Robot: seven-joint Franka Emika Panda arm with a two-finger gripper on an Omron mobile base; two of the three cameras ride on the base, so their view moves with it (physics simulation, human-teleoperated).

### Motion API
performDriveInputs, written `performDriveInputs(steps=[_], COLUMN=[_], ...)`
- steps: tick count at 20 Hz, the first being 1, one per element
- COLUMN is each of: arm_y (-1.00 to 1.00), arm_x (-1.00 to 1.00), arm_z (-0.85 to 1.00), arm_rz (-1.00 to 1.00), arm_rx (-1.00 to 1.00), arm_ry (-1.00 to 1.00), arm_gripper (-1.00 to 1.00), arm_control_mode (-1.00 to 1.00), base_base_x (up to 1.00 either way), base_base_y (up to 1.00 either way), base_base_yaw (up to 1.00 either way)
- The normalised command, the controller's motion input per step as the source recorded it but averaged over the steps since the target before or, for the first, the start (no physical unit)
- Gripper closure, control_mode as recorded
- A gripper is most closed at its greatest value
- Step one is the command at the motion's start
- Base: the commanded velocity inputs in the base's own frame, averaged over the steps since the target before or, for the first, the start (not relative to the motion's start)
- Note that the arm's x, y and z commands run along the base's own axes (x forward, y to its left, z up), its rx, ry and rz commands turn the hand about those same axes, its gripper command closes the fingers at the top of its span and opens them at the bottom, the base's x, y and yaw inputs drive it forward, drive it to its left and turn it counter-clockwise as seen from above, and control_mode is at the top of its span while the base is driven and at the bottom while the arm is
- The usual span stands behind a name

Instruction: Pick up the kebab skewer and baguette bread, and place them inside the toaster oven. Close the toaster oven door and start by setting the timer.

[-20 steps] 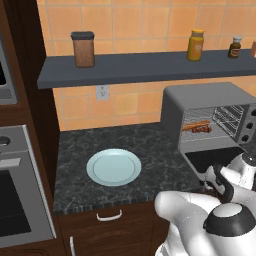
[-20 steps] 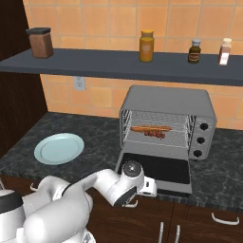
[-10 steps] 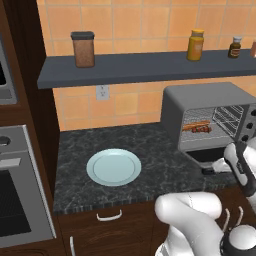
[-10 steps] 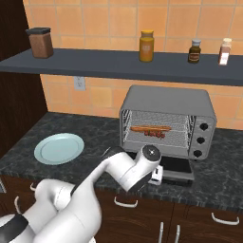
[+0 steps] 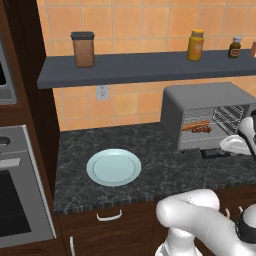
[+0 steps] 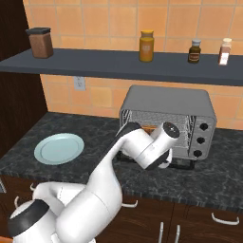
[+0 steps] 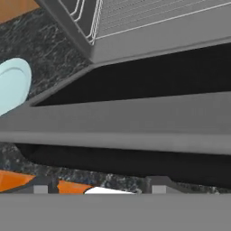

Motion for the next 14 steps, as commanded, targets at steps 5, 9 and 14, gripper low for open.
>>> performDriveInputs(steps=[5,9,14], arm_y=[0.45,0.62,0.69], arm_x=[0.75,0.7,0.7], arm_z=[0.0,-0.02,-0.18], arm_rz=[-0.07,-0.11,-0.14], arm_rx=[0.0,0.0,0.0], arm_ry=[-0.07,-0.09,-0.11], arm_gripper=[-1.0,-1.0,-1.0], arm_control_mode=[-1.0,-1.0,-1.0], base_base_x=[0.0,0.0,0.0], base_base_y=[0.0,0.0,0.0], base_base_yaw=[0.0,0.0,0.0])
